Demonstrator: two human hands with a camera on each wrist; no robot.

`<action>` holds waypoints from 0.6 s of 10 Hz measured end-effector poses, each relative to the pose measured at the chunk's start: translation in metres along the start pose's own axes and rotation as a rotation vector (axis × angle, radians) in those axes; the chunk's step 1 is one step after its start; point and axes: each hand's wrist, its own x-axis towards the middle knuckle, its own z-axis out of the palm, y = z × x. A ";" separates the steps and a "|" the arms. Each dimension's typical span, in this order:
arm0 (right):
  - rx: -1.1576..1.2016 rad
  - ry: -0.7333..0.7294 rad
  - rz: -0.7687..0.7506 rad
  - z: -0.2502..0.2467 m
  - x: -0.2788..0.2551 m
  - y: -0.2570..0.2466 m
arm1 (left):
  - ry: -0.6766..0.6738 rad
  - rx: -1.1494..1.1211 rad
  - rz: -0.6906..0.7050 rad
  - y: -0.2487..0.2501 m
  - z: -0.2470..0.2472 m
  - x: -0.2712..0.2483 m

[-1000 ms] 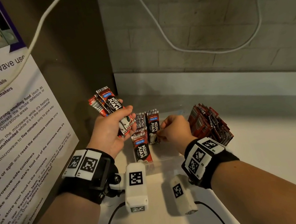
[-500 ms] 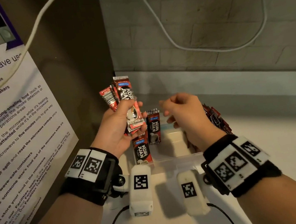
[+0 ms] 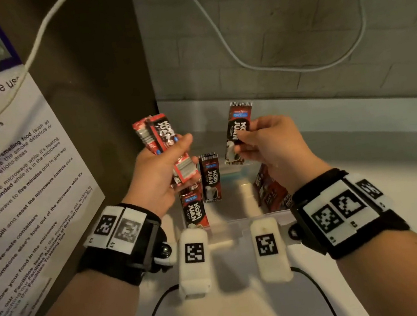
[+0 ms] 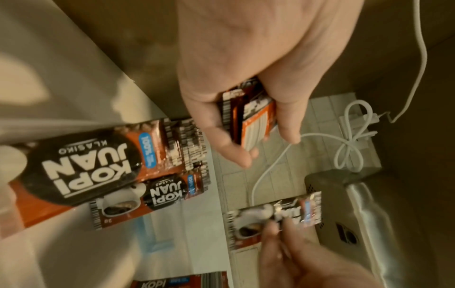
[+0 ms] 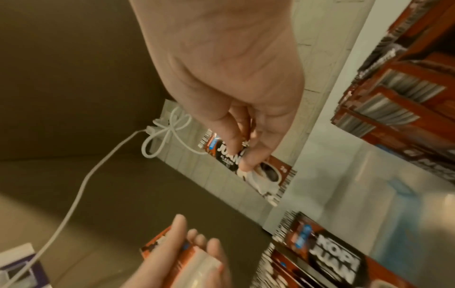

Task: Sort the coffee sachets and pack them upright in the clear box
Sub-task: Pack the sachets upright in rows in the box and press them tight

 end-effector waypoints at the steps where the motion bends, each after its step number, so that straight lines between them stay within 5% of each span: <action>1: -0.086 0.037 0.118 0.009 0.007 0.021 | 0.062 -0.045 0.009 0.004 -0.005 0.001; 4: -0.259 -0.090 0.355 0.025 0.015 0.072 | 0.082 -0.059 -0.002 0.001 -0.007 0.000; 6: -0.355 0.111 0.245 0.032 0.024 0.092 | 0.077 -0.052 -0.016 -0.001 -0.006 0.000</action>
